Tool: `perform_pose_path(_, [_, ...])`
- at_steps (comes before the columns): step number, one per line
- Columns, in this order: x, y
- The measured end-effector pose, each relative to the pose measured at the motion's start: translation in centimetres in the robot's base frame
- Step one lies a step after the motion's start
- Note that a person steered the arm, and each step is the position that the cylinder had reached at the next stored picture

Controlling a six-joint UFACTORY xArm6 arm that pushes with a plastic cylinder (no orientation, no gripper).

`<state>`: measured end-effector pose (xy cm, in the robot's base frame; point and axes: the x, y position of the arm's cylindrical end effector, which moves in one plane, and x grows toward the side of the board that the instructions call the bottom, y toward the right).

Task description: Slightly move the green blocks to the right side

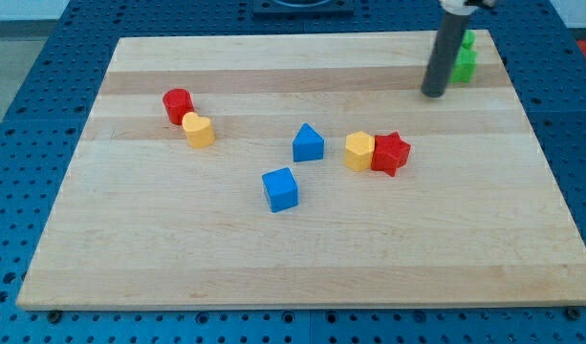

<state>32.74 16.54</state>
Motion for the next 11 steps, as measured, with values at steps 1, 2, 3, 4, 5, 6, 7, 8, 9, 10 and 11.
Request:
perform_pose_path(1, [-1.6, -2.1])
perform_pose_path(2, [-4.1, -2.4])
perform_pose_path(3, [-6.5, -2.4])
perform_pose_path(4, [-7.9, -2.4])
perform_pose_path(5, [-7.9, -0.9])
perform_pose_path(6, [-7.9, 0.5])
perform_pose_path(7, [-7.9, 1.5])
perform_pose_path(8, [-7.9, 2.6])
perform_pose_path(9, [-7.9, 2.9])
perform_pose_path(10, [-7.8, 3.7])
perform_pose_path(11, [-7.8, 4.5])
